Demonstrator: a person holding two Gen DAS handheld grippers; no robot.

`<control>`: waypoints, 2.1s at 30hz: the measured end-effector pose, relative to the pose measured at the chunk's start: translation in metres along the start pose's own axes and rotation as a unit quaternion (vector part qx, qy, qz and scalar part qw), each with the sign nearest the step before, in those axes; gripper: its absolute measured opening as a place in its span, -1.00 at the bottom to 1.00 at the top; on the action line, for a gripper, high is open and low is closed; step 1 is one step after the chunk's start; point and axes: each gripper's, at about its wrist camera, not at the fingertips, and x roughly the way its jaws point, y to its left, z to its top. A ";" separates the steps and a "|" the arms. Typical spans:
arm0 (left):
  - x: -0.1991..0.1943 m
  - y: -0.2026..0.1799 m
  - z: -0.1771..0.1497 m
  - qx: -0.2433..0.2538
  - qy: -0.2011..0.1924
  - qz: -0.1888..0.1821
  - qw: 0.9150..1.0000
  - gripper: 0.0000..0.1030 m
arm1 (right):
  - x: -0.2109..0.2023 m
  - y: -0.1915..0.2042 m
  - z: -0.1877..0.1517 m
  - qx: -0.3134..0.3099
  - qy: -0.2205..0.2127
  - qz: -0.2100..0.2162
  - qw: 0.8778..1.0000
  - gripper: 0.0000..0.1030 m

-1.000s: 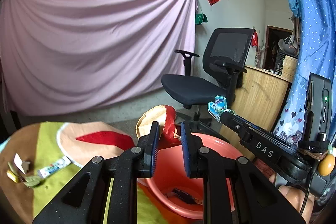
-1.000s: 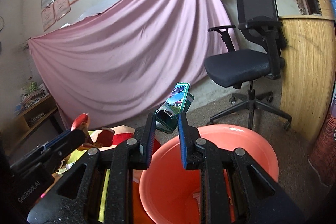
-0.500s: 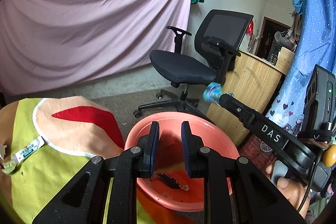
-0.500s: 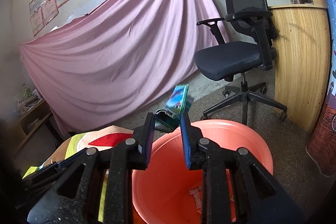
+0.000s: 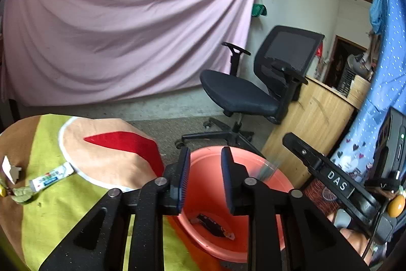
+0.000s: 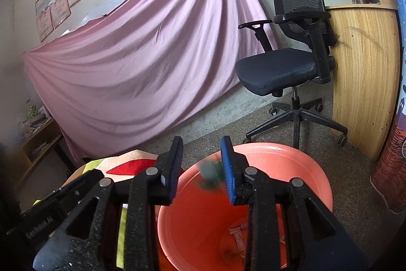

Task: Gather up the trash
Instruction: 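Open both tools to drop the wrapper and packet into the basin, then move both tools back to the remaining trash on the table, then grasp the yellow cylinder with the left tool while the right tool grasps the white DIKANG tube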

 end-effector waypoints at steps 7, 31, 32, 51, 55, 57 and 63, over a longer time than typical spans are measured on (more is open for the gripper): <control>-0.024 0.019 0.003 -0.006 -0.031 0.043 0.999 -0.19 | 0.000 0.011 0.000 -0.007 -0.014 0.012 1.000 1.00; -0.161 0.123 -0.041 -0.029 -0.179 0.265 0.947 0.97 | -0.021 0.137 -0.027 -0.096 -0.138 0.138 0.976 1.00; -0.165 0.127 -0.043 -0.029 -0.182 0.271 0.945 0.97 | -0.022 0.142 -0.028 -0.099 -0.141 0.142 0.975 1.00; -0.204 0.194 -0.081 -0.055 -0.167 0.322 0.930 0.97 | 0.017 0.229 -0.077 -0.210 -0.078 0.188 0.956 1.00; -0.196 0.204 -0.084 -0.059 -0.151 0.319 0.934 0.97 | 0.033 0.234 -0.082 -0.221 -0.048 0.185 0.956 1.00; -0.190 0.207 -0.085 -0.057 -0.140 0.316 0.936 0.96 | 0.041 0.236 -0.085 -0.225 -0.032 0.186 0.956 1.00; -0.162 0.214 -0.087 -0.053 -0.082 0.299 0.949 0.95 | 0.075 0.242 -0.093 -0.230 0.049 0.183 0.954 1.00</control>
